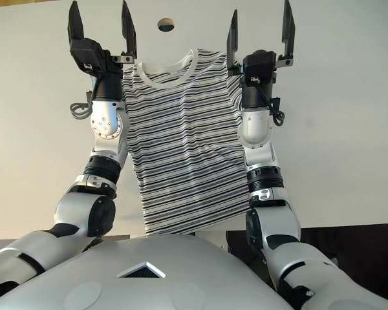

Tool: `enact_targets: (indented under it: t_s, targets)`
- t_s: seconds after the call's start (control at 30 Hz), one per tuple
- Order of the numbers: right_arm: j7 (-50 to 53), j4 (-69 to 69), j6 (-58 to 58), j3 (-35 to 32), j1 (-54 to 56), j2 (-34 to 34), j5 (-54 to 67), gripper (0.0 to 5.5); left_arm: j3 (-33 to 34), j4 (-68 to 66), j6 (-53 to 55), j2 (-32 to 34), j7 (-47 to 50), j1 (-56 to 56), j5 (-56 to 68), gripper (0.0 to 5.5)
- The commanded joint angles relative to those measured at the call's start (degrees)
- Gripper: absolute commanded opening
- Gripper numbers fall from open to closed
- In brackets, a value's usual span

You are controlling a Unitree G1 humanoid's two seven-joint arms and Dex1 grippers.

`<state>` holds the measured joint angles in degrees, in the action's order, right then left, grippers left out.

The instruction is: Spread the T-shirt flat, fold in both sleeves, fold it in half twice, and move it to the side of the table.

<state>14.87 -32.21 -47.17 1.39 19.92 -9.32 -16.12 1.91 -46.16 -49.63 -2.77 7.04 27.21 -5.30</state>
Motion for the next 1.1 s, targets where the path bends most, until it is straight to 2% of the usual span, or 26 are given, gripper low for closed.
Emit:
enact_targets:
  t_s: [0.03, 0.47, 0.77, 1.1]
  targets:
    - [0.1, -2.2, -2.8, -0.3, -0.3, 0.1, 0.7, 4.14, -0.6, -1.9, -0.7, -0.2, -1.3, 0.4, 0.3, 4.75]
    - [2.1, -13.7, -7.4, -1.3, 6.2, -0.5, 0.7, 4.14, 0.8, -9.9, -2.6, 0.7, -2.8, 3.7, 2.1, 4.75]
    - [0.2, -14.6, -7.4, 0.6, 7.5, -0.4, -0.3, 4.14, 1.3, -12.0, -3.9, 1.4, -1.2, 5.4, 1.4, 4.75]
    - [2.8, -13.3, -5.6, 0.9, 7.1, -2.1, -4.5, 4.14, 1.5, -13.2, -4.1, 1.4, -0.6, 6.5, 1.2, 4.75]
